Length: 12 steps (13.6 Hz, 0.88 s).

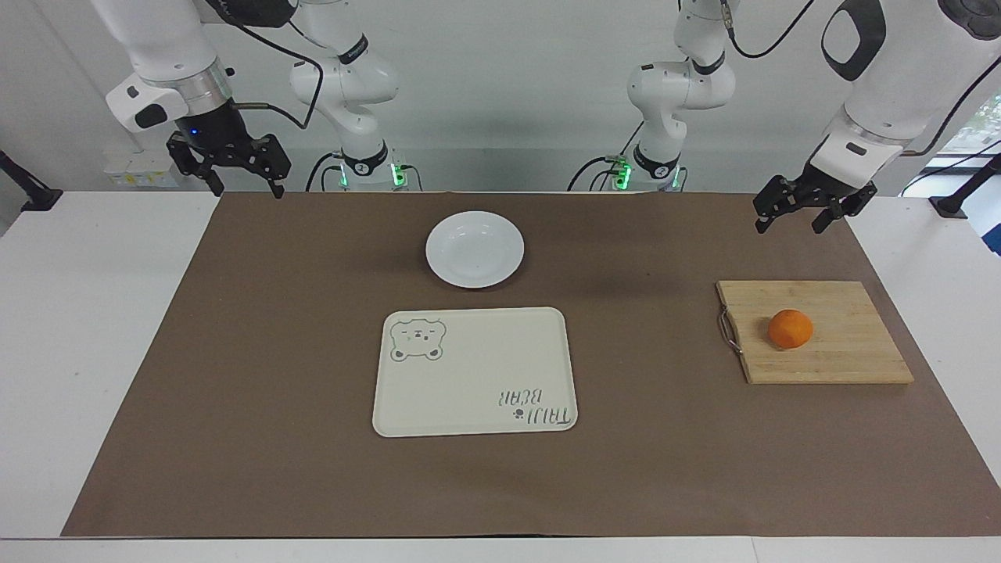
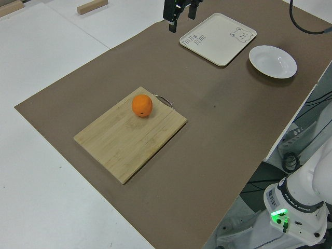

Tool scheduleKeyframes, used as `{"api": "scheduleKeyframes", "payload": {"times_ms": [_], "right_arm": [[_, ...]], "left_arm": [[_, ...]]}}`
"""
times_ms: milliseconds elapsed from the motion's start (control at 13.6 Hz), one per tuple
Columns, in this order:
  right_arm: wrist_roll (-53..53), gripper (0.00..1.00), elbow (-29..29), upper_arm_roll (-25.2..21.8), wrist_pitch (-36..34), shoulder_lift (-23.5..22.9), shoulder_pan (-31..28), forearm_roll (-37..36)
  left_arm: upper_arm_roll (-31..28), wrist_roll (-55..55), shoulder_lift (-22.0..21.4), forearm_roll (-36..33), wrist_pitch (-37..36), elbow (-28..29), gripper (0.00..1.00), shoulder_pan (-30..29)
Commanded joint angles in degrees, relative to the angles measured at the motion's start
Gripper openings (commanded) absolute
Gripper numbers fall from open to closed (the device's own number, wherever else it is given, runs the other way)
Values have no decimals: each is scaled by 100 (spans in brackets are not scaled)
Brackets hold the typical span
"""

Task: Place orange and plate with both arms
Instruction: 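Lower the left gripper over the orange on the cutting board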

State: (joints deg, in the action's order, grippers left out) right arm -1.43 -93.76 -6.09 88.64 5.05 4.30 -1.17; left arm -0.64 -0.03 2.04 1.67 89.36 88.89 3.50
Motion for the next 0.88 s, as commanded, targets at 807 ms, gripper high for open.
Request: {"api": "scheduleKeyframes", "payload": {"times_ms": [807], "right_arm": [[20, 100, -46, 21, 31, 66, -43, 29]], "left_arm": [[-59, 845, -169, -97, 643, 760, 100, -402]]}}
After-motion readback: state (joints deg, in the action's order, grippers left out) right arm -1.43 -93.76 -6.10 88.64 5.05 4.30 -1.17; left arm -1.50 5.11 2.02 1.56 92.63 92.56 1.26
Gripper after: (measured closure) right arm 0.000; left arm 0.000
